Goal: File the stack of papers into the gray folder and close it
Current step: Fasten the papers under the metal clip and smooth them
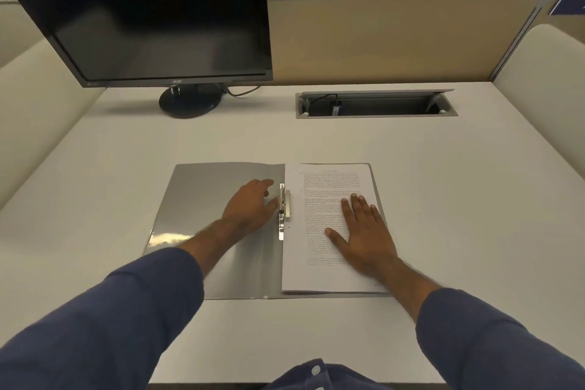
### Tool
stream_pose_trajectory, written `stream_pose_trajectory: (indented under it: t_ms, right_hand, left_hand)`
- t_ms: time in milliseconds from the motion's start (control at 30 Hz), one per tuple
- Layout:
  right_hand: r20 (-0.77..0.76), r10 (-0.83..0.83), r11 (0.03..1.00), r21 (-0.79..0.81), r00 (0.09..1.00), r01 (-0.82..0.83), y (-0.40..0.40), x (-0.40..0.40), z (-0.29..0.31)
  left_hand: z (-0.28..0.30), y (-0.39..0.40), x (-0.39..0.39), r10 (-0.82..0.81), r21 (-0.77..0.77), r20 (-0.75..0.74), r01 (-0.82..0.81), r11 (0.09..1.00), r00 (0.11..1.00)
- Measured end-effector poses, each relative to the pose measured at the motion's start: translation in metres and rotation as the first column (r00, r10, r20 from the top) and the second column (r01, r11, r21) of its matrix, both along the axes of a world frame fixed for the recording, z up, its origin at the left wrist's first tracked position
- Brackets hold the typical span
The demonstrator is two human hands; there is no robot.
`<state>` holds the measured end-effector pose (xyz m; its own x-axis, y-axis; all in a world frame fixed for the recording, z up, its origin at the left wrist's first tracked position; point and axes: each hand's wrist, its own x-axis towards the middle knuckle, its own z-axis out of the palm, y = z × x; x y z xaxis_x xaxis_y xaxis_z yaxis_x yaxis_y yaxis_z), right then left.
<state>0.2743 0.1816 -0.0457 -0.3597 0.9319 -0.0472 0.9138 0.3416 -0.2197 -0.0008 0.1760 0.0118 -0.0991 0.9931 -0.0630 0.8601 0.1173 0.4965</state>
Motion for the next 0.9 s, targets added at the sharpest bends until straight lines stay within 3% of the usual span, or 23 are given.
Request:
stream_pose_trajectory:
  t_ms: [333,633,900]
  right_hand:
    - [0.007,-0.002,1.0,0.009,1.0,0.002,0.0,0.0,-0.001]
    - [0.003,0.009,1.0,0.002,1.0,-0.009,0.0,0.0,0.001]
    - [-0.003,0.01,1.0,0.001,1.0,-0.01,0.0,0.0,0.002]
  left_hand:
    - [0.005,0.044,0.014,-0.113,-0.198,0.0,0.111,0.974,0.994]
    - [0.005,0.037,0.013,0.028,0.068,0.138,-0.037,0.997,0.99]
    - [0.003,-0.007,0.017,-0.003,0.267,0.149,-0.038,0.963,0.989]
